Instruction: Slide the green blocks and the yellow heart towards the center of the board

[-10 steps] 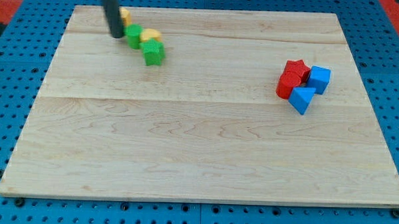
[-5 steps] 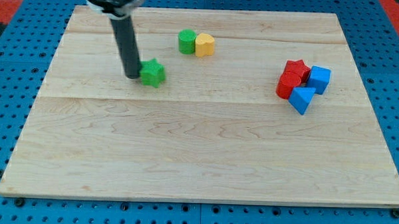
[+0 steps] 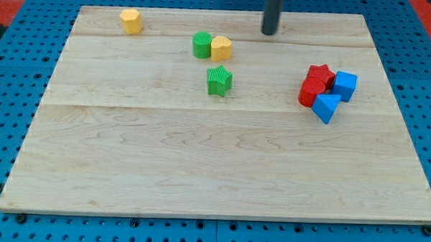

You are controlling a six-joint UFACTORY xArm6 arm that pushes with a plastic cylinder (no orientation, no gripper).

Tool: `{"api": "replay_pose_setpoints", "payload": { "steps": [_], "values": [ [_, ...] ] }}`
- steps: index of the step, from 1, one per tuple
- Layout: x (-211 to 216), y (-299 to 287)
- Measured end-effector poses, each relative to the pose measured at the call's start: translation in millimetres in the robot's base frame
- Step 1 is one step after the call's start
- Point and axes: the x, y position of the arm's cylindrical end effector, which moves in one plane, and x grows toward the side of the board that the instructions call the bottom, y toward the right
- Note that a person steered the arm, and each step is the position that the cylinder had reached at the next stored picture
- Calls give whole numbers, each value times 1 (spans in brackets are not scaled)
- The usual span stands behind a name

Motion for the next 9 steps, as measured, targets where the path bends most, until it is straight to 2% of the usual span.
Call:
{"api": "replay_pose_setpoints", "payload": {
  "steps": [1, 2, 3, 4, 6, 7, 8, 9],
  "values": [
    [56, -41],
    [112, -51],
    [60, -19],
    [27, -74],
    [79, -122],
    [45, -158],
    [73, -175],
    [107, -137]
  ]
}}
